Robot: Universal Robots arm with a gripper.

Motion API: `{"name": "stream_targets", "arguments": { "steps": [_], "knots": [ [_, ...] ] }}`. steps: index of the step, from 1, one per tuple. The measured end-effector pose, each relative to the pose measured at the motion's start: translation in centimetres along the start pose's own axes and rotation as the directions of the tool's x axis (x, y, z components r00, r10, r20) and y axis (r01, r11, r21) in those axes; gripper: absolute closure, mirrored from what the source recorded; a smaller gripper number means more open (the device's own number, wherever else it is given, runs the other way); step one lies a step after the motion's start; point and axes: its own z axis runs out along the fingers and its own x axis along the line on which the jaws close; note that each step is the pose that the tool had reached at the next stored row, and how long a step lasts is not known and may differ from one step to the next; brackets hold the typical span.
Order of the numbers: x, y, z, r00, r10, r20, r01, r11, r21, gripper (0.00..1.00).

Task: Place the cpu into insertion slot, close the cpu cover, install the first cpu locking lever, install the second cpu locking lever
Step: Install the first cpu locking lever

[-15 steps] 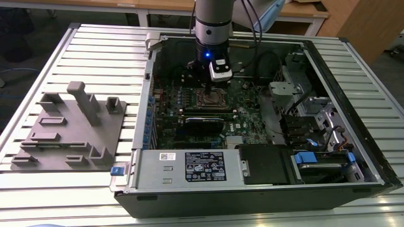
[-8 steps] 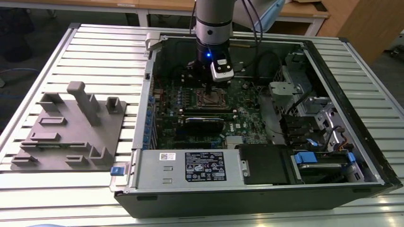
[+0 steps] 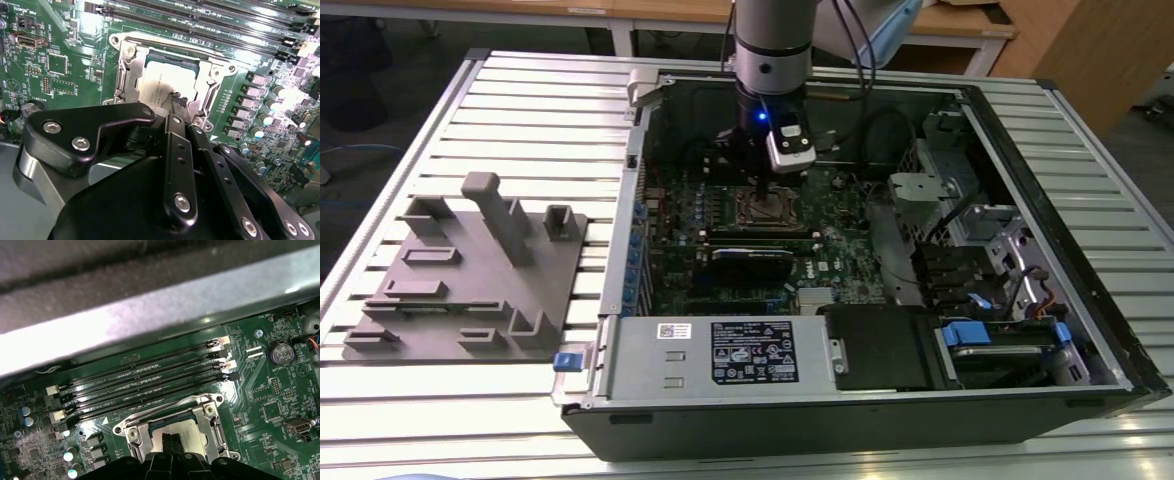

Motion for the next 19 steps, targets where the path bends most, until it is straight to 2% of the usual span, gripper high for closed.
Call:
{"name": "stream_targets", "arguments": {
  "steps": [19],
  "knots": [
    [-0.02, 0.01, 0.00, 1.0000, -0.005, 0.0000, 0.005, 1.0000, -0.0004, 0.90]
  ]
}}
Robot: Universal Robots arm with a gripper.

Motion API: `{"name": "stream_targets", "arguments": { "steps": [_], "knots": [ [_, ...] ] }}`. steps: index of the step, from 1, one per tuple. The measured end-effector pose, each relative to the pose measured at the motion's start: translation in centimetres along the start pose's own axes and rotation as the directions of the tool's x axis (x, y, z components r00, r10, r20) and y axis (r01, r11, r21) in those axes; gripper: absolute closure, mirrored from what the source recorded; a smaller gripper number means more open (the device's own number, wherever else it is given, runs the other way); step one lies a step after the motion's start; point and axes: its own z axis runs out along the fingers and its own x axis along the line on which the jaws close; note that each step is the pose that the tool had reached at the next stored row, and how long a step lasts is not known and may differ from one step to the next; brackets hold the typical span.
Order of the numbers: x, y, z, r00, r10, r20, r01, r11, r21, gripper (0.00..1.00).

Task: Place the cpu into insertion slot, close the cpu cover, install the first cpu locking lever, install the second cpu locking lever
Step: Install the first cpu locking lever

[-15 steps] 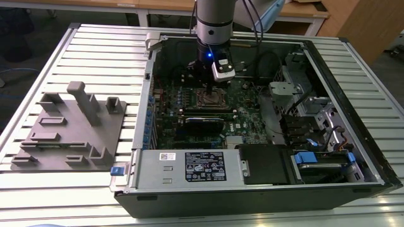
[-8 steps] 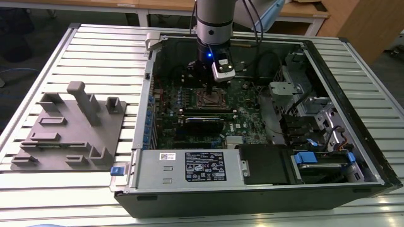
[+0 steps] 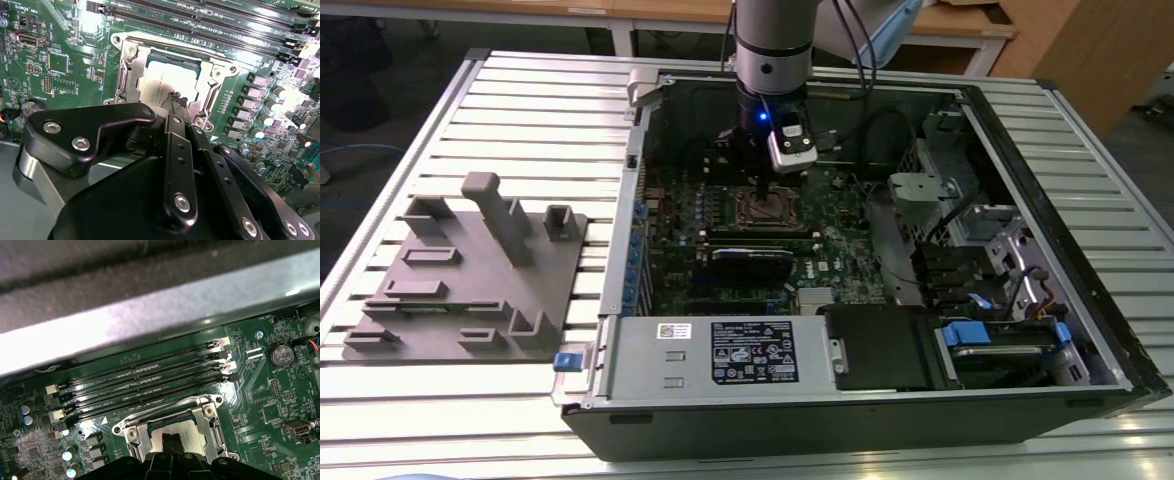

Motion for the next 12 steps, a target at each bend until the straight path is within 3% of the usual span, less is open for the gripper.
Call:
{"name": "stream_targets", "arguments": {
  "steps": [7, 12],
  "knots": [
    [-0.07, -0.02, 0.00, 0.9995, -0.031, 0.0001, 0.031, 0.9995, -0.0015, 0.90],
    [-0.19, -0.39, 0.02, 0.9994, -0.034, 0.0002, 0.034, 0.9994, -0.0020, 0.90]
  ]
}}
